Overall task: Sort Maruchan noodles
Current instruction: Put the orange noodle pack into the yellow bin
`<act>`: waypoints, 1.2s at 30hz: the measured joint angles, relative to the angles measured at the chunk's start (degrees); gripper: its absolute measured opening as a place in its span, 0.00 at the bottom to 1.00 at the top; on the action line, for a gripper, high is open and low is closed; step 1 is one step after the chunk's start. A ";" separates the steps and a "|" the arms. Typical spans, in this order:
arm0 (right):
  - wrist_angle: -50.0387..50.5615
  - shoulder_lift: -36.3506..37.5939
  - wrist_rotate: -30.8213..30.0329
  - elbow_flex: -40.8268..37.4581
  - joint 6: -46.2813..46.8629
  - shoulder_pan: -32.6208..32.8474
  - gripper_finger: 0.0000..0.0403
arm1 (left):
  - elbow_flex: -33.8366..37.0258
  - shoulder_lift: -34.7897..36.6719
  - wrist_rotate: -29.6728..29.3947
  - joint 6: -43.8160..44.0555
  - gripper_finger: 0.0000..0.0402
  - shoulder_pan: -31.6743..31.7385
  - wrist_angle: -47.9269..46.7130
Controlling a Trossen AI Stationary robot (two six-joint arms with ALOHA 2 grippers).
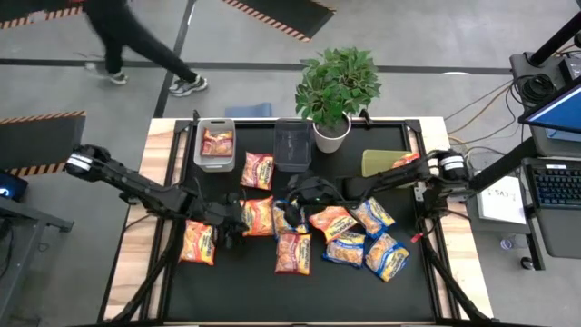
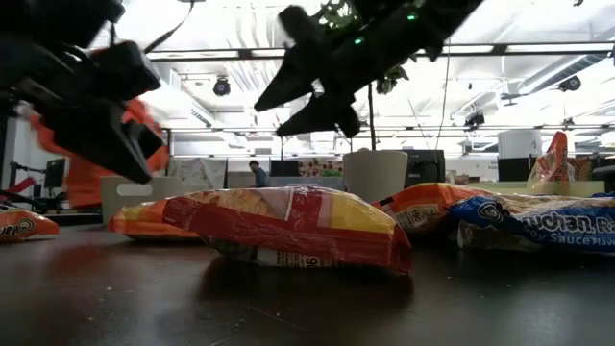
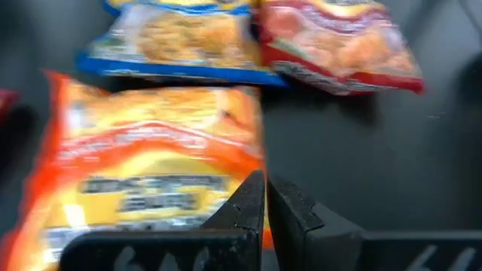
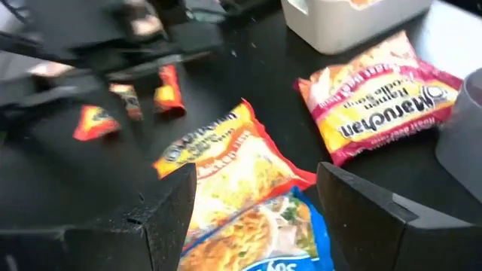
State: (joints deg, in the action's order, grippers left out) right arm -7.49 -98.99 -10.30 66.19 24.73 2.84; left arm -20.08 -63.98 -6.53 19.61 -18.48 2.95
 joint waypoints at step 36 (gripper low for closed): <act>1.61 -14.66 17.80 10.89 8.97 -6.42 0.72 | 0.61 -13.07 -10.99 12.62 0.00 -7.32 2.57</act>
State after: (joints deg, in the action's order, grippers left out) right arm -5.88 -113.65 7.50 77.09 33.69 -3.59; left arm -19.47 -77.06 -17.52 32.23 -25.81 5.52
